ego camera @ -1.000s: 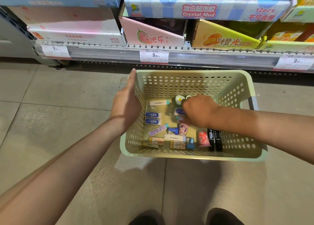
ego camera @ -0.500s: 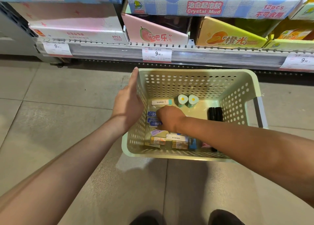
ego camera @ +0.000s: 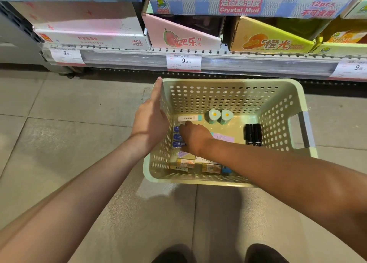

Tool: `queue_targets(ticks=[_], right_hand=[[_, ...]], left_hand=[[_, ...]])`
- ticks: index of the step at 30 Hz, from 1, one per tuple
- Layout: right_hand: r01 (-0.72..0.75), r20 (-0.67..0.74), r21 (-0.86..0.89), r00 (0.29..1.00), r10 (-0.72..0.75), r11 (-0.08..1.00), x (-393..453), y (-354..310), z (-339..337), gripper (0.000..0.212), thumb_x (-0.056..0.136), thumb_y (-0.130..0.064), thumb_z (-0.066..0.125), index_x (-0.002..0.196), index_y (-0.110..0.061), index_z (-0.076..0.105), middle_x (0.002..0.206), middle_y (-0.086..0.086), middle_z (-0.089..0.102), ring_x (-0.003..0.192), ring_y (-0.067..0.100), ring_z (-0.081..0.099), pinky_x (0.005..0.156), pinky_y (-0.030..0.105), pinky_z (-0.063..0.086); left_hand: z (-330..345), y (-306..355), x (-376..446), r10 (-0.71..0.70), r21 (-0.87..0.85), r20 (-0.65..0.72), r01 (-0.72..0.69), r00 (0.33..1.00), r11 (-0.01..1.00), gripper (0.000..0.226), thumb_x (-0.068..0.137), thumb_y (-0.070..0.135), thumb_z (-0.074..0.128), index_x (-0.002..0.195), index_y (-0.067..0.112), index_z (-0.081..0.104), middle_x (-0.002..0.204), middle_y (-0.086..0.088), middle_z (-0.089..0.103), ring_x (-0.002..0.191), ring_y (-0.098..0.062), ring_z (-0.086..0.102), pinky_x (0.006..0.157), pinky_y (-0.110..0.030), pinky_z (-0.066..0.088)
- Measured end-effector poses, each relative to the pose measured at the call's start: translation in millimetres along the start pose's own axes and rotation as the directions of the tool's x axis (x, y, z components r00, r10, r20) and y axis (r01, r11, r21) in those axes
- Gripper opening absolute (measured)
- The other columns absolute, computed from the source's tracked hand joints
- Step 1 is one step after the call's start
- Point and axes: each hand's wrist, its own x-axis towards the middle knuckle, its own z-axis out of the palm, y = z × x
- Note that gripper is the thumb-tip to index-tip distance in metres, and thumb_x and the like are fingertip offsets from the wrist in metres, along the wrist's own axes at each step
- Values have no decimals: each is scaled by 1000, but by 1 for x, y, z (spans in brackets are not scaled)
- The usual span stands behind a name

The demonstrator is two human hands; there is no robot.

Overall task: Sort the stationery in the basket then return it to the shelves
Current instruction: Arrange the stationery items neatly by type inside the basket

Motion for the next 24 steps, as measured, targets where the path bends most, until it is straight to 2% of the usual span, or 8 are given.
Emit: queue_targets(ticks=[4,8,13,20,24], right_hand=[[-77,-9,7,997,77,997,4,-1,1,64,82,-19,69,134,-7,34,132,14,41,104,34,60,63,32,42],[-107,1,54,994,107,993,5,-1,0,53,82,-15,67,128,-6,41,133,14,36,102,33,61,63,30,42],[-114,-1,35,994,114,993,8,-1,2,46,83,-11,64,125,-4,45,136,15,33,98,33,62,63,30,43],[-76,-22,25,997,77,997,10,3,4,45,82,-15,68,120,-4,47,129,14,38,95,34,62,62,31,42],[-54,-2,11,999,54,998,9,5,-1,47,82,-22,68,120,-3,47,128,14,41,98,33,61,63,31,40]], left_hand=[[0,1,0,-4,9,4,4,1000,1000,77,87,-6,41,150,23,9,62,7,39,54,-3,36,55,-19,25],[-1,3,-1,-17,9,8,17,1000,1000,75,88,-5,41,149,25,9,72,-2,47,55,-4,36,58,-22,27],[-1,4,-1,-25,2,4,25,1000,1000,77,87,-5,41,149,26,8,81,-8,52,69,-20,47,64,-29,33],[-1,2,0,-22,-8,6,23,1000,1000,77,87,-5,42,149,26,8,81,-8,54,69,-21,48,64,-29,33],[-1,3,0,-31,-13,13,31,999,999,77,87,-5,42,149,26,8,77,-7,53,58,-16,44,61,-28,33]])
